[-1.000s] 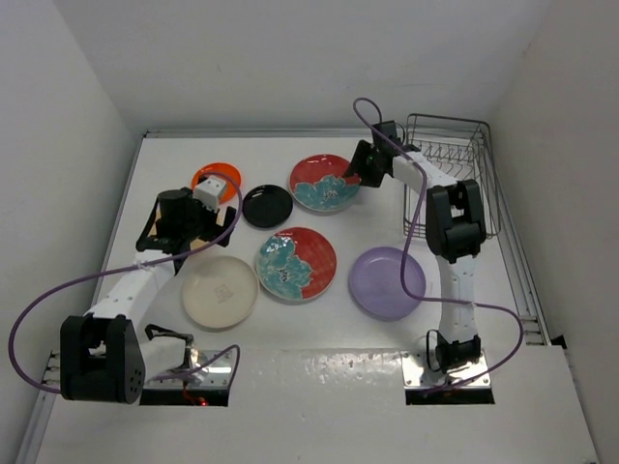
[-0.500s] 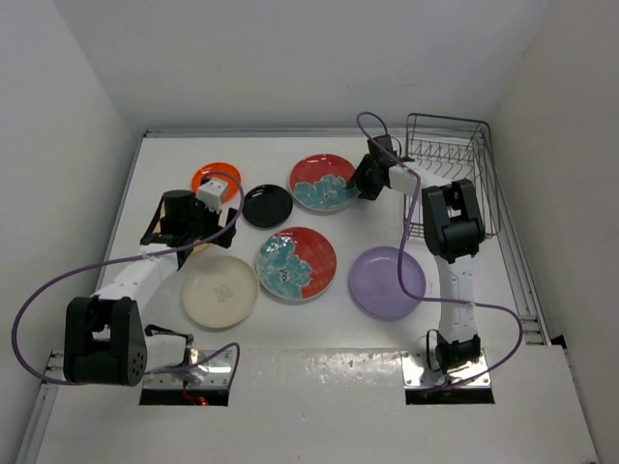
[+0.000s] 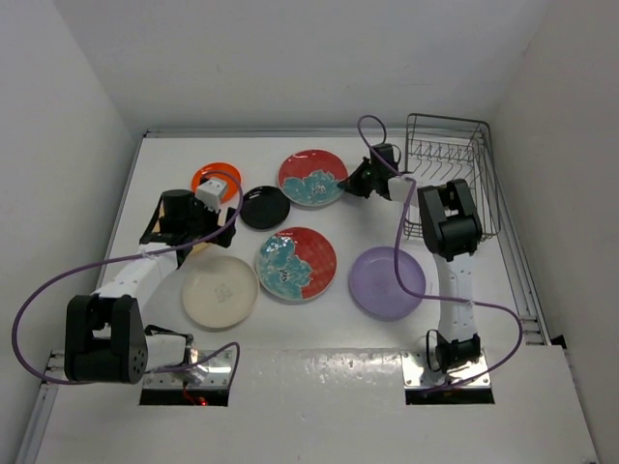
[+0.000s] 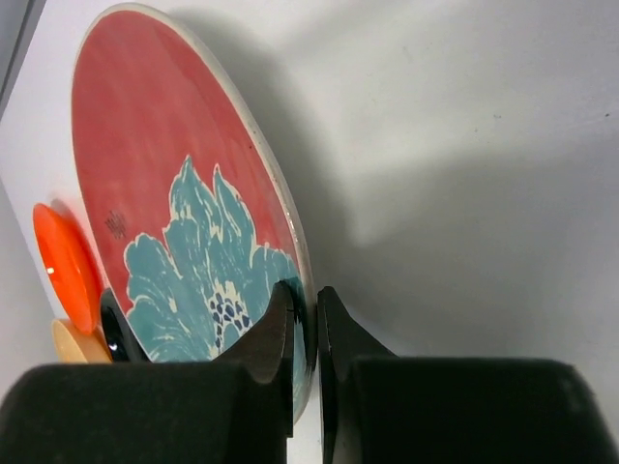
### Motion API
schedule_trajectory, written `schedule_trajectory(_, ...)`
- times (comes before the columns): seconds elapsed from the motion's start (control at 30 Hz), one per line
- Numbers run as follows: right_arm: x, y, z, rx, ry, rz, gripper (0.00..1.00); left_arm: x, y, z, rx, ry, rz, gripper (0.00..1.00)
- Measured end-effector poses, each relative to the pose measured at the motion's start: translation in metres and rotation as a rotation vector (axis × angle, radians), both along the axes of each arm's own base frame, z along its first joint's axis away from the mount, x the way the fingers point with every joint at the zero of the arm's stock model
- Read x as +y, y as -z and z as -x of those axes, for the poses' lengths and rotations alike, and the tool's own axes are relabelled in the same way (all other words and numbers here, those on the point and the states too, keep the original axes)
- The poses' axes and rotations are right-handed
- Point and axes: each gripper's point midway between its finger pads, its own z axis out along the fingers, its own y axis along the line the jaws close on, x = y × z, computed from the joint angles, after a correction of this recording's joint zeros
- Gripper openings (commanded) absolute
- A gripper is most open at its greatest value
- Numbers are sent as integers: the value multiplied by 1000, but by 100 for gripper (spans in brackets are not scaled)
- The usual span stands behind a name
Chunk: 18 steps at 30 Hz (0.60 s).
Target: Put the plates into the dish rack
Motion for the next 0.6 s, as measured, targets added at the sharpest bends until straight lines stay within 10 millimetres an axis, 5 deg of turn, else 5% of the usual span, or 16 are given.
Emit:
schedule_trajectory(0.13,-3,-25,-1,-76,-56,49,0,0,0,0,0,1,2,98)
schedule_trajectory(0.3,-14,-102,-16,-265,-144,219,0,-1,-3,-2,-13,6,8,98)
schedule_trajectory(0.6,-81,-200,-35,-476,-119,506,0,-4,-9,-7,-45,16,21,98)
